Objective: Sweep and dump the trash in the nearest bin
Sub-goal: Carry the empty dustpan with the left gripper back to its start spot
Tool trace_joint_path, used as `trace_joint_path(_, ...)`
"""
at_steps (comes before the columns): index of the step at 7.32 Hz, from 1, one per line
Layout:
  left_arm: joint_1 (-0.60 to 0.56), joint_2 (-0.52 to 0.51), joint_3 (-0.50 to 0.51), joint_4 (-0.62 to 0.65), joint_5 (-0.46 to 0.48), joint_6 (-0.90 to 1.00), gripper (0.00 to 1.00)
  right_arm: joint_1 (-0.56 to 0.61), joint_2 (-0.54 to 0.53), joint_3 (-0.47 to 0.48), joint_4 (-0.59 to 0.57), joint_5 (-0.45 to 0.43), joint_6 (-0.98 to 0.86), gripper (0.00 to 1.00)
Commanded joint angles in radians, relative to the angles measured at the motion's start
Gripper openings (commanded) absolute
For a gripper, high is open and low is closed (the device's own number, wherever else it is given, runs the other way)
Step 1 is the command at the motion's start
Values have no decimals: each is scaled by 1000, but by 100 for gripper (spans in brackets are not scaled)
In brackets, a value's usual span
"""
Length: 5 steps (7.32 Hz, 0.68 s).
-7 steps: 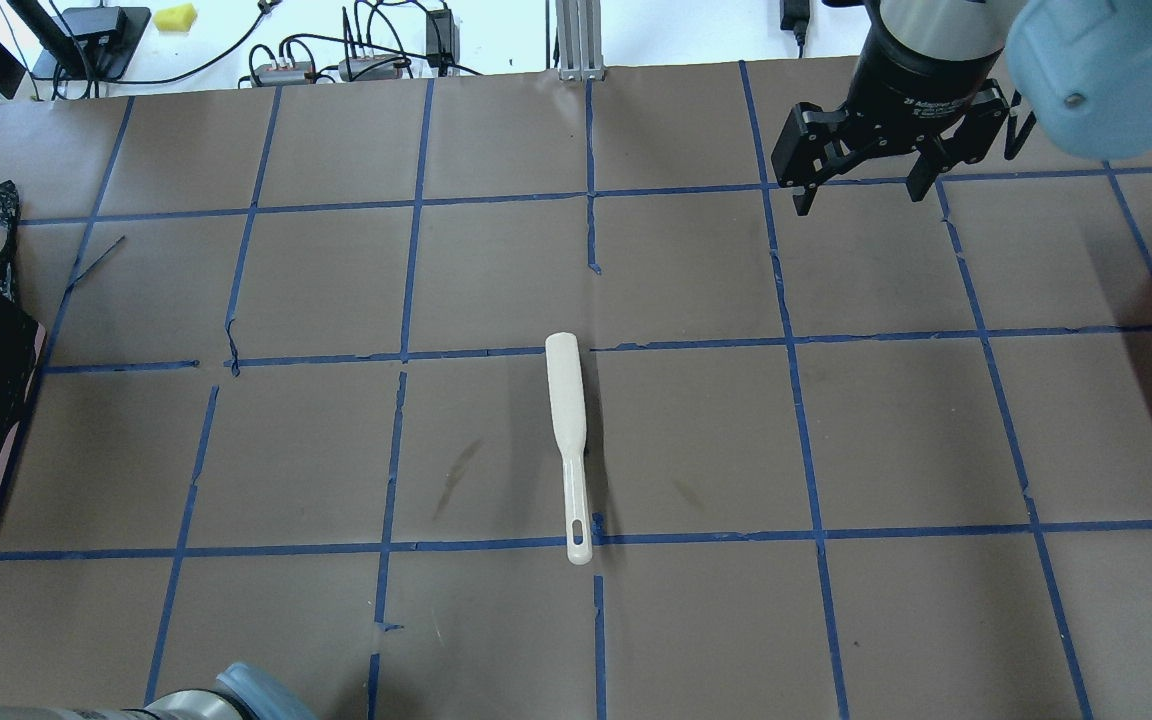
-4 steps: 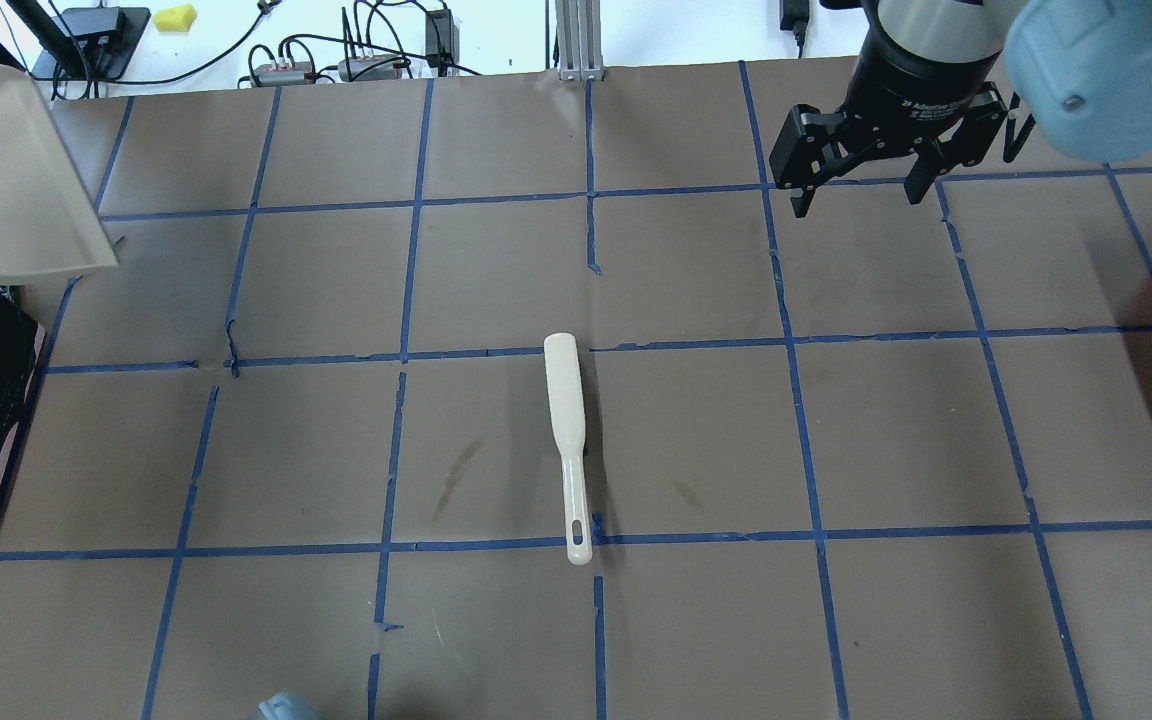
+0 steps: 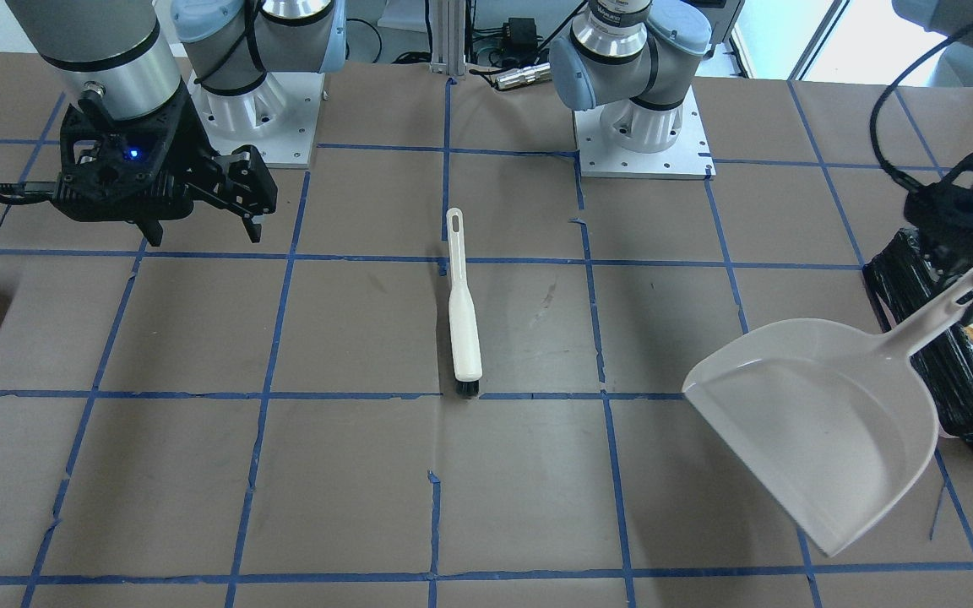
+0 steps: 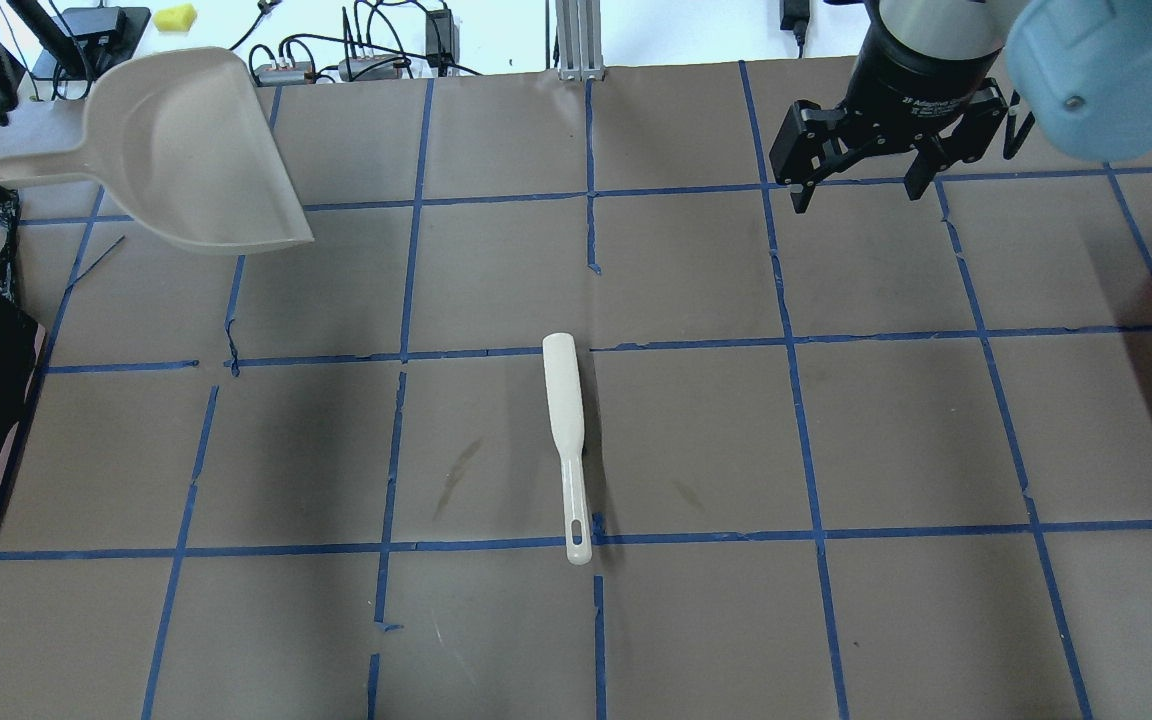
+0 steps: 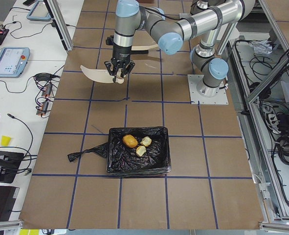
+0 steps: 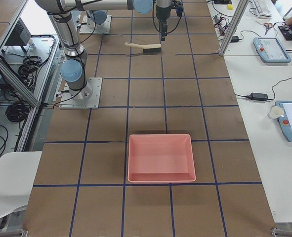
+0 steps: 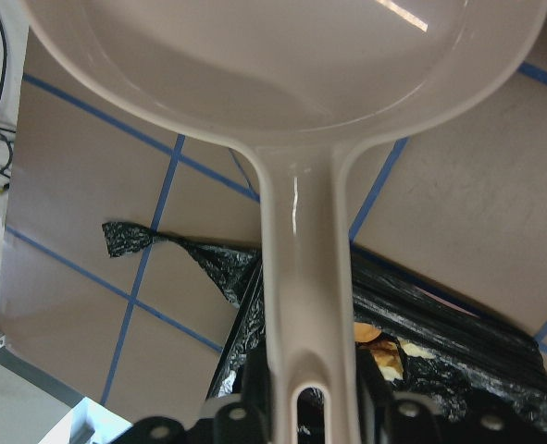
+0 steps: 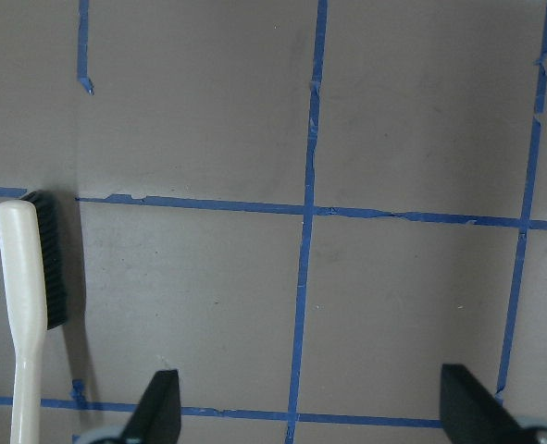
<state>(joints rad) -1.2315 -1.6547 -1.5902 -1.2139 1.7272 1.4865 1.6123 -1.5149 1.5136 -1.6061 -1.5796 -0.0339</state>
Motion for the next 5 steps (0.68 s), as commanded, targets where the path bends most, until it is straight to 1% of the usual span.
trace_joint_path(1,-147,0,-52,-4,-1,-238,10,4,-1,0,0,1,0,100)
trace_joint_path(3,-282,-8,-63,-6,2,-503,10,6,-1,0,3,1,0,100)
trace_joint_path(5,-345,-17,-70,-7,-6,-705,10,3,-1,0,5,1,2,100)
